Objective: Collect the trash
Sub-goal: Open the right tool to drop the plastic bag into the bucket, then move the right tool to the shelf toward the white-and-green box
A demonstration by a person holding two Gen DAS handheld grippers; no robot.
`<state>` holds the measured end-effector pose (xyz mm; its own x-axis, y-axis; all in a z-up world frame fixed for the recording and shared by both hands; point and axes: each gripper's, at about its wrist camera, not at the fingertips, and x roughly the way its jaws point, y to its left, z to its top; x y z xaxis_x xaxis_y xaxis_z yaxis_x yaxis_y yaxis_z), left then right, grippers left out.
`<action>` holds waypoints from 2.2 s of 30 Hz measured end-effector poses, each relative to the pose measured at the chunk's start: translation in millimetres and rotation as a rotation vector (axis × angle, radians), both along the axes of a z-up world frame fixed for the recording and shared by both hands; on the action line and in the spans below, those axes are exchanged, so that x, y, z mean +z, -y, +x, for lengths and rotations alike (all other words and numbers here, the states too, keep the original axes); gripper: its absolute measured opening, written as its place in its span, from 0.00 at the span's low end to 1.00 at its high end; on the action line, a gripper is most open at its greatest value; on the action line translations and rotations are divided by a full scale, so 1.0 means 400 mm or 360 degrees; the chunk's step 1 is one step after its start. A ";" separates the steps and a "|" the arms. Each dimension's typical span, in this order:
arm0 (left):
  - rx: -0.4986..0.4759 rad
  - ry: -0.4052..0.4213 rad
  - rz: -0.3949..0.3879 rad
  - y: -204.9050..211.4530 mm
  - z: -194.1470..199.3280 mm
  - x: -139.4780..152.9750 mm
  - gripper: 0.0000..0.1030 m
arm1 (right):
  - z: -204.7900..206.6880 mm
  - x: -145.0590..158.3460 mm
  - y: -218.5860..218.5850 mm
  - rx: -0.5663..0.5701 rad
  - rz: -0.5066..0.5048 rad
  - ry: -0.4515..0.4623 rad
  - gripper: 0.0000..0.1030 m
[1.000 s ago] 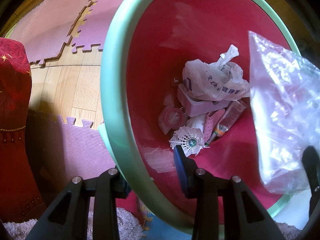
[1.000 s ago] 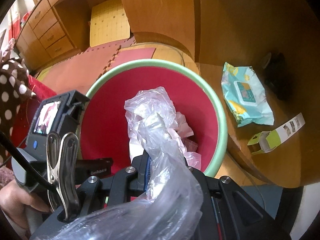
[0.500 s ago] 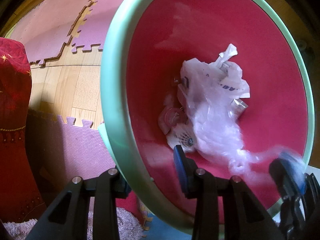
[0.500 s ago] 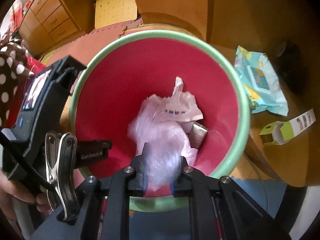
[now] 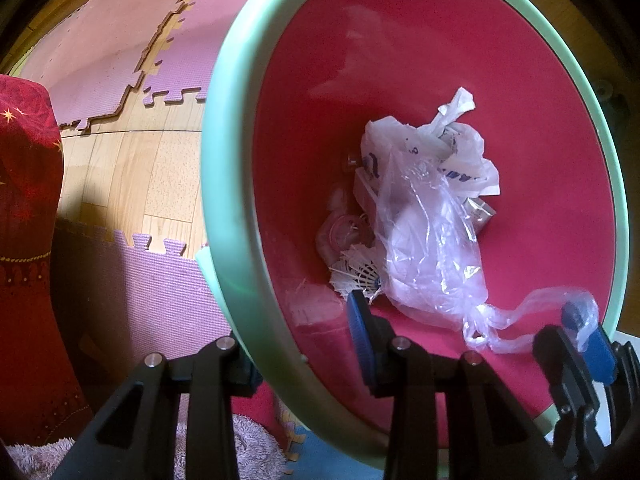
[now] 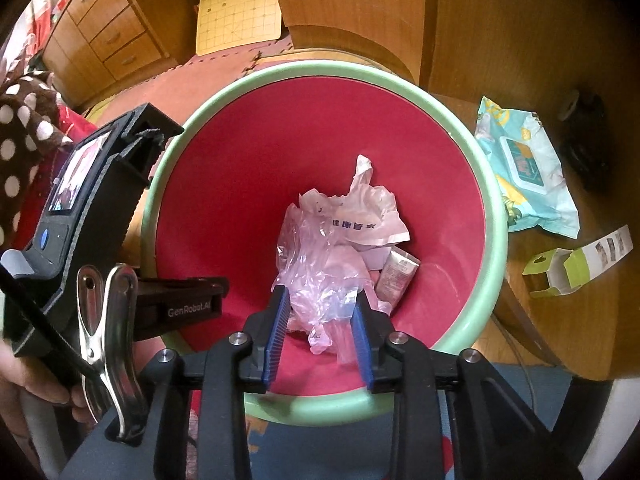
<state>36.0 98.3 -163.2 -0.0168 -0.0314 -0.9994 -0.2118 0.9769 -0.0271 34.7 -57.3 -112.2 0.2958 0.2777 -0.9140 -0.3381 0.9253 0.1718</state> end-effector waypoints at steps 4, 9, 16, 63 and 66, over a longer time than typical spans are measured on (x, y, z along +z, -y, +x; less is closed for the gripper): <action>0.0001 0.0000 0.0000 0.001 0.000 0.000 0.37 | 0.000 0.018 0.004 -0.0001 0.0020 0.0038 0.30; 0.0001 0.0000 0.0000 0.001 0.000 0.000 0.37 | -0.002 0.049 0.005 0.0012 0.0013 0.0130 0.31; 0.0000 0.0000 0.0002 0.000 0.000 0.000 0.37 | -0.002 0.111 0.015 -0.0005 -0.0017 0.0313 0.31; -0.0001 0.0000 0.0003 -0.001 -0.002 -0.001 0.37 | 0.201 -0.058 0.543 -0.1312 -0.0297 0.0096 0.51; 0.0000 0.0000 0.0003 -0.001 -0.002 -0.001 0.37 | 0.213 -0.080 0.579 -0.1384 -0.0286 0.0065 0.51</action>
